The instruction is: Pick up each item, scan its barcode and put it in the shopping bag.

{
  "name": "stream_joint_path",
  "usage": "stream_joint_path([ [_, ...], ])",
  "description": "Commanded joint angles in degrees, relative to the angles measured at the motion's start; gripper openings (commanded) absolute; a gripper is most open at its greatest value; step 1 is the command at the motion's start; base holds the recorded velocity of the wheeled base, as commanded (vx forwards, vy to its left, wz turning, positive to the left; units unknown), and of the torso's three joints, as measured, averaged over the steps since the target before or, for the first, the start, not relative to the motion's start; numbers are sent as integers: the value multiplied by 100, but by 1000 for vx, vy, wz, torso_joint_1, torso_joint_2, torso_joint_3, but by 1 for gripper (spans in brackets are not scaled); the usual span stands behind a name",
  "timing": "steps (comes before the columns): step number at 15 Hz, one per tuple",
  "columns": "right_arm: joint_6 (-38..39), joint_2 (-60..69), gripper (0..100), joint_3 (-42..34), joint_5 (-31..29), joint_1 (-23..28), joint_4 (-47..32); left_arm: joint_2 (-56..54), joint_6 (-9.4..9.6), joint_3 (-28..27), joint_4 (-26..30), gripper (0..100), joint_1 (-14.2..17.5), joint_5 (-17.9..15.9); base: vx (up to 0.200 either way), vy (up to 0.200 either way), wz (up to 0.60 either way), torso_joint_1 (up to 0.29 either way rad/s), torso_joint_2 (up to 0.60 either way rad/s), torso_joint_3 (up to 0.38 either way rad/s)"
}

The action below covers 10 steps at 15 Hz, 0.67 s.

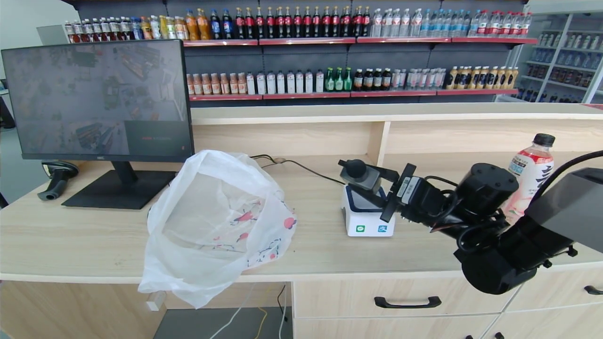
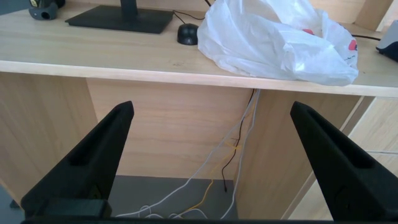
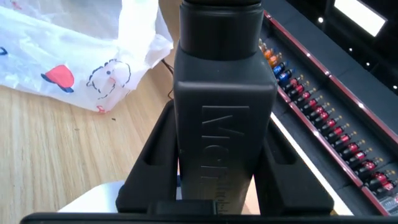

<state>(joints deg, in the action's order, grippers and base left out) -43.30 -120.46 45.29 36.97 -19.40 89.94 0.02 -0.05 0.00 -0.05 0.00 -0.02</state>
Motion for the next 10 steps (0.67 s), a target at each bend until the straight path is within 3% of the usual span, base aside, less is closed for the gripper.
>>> stream_joint_path([
  [1, 138, 479, 0, -11, -6, -56, 6, -2, -4, 0, -4, 100, 0, 2, 0, 0, 0, 0, 0, 0],
  [6, 999, 1244, 0, -152, -305, -170, 6, -2, -4, 0, -4, 100, 0, 2, 0, 0, 0, 0, 0, 0],
  [10, 2607, 2175, 0, -644, -2027, -1066, 6, -2, -4, 0, -4, 100, 0, 2, 0, 0, 0, 0, 0, 0],
])
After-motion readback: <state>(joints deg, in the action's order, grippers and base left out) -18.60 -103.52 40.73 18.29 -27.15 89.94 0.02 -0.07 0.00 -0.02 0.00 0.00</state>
